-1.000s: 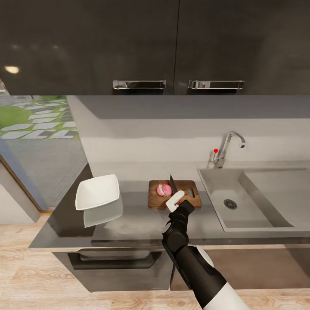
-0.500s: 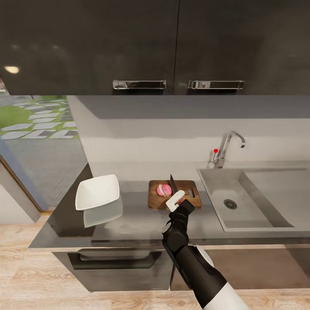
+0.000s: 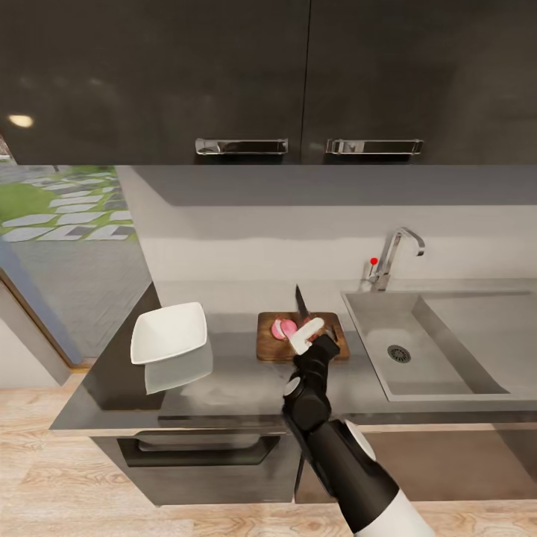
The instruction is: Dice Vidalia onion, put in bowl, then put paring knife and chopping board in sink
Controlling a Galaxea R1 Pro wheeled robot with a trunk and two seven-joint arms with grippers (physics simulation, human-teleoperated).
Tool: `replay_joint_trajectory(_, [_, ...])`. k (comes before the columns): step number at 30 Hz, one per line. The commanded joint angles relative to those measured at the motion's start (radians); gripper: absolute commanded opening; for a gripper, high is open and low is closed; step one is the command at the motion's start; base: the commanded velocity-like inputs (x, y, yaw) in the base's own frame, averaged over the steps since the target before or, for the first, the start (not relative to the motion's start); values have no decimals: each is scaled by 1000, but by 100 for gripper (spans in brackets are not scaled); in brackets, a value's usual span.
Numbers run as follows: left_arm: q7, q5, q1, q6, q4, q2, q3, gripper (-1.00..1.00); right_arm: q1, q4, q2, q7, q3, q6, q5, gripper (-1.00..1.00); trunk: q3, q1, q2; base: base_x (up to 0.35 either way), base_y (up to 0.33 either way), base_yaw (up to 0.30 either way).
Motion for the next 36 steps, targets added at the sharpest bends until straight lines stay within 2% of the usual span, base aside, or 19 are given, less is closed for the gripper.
replay_joint_trajectory(1, [1, 6, 0, -1, -1, -1, 1, 100, -1, -20, 0, -7, 2, 5, -10, -100, -1, 0, -1, 0, 0, 0])
replay_joint_trajectory(6, [1, 6, 0, -2, -1, -1, 1, 100, -1, -52, 0, -8, 4, 6, -10, -100, -1, 0, -1, 0, 0, 0])
replay_joint_trajectory(17, [1, 6, 0, -2, 1, -1, 0, 100, -1, -55, 0, -4, 6, 5, -16, -100, -1, 0, -1, 0, 2, 0])
replay_joint_trajectory(24, [1, 6, 0, -2, 1, -1, 0, 100, -1, -47, 0, -2, 7, 7, -22, -100, -1, 0, -1, 0, 215, 0])
replay_joint_trajectory(30, [1, 6, 0, -2, 1, -2, 0, 100, -1, -12, 0, 0, 7, 7, -71, -100, -3, 0, -1, 0, 103, 0])
replay_joint_trajectory(36, [1, 6, 0, -2, 0, -2, 0, 100, -1, -1, 0, -2, 6, 7, -83, -100, -12, 0, -1, 0, 7, 0])
